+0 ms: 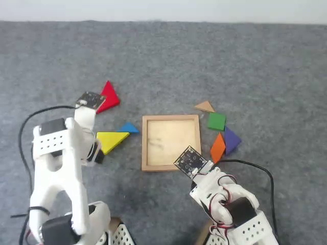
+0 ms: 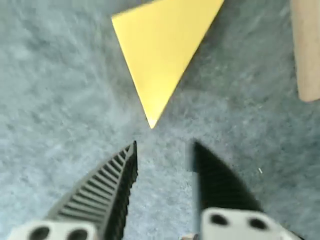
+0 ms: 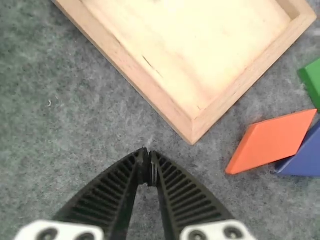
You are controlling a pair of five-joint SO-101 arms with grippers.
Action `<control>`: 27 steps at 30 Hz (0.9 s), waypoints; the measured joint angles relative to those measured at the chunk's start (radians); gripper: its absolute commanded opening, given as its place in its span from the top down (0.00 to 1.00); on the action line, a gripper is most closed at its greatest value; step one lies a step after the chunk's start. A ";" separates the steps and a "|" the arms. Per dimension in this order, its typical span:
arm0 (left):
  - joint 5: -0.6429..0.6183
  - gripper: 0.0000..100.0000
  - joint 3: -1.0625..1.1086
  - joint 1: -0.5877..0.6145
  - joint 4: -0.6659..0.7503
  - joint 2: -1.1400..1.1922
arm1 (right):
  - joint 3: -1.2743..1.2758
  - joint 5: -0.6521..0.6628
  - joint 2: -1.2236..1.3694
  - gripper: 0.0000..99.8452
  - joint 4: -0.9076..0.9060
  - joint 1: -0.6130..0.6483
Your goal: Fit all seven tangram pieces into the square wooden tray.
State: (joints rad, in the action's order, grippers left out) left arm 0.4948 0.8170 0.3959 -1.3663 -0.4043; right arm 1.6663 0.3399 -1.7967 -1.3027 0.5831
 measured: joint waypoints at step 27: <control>0.367 0.63 -0.342 -0.109 0.252 0.551 | 0.000 0.000 0.000 0.99 0.002 0.000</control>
State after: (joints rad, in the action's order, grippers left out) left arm 0.8615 0.4749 0.2869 -1.1147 0.1465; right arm 1.6663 0.3399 -1.7967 -1.3011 0.5831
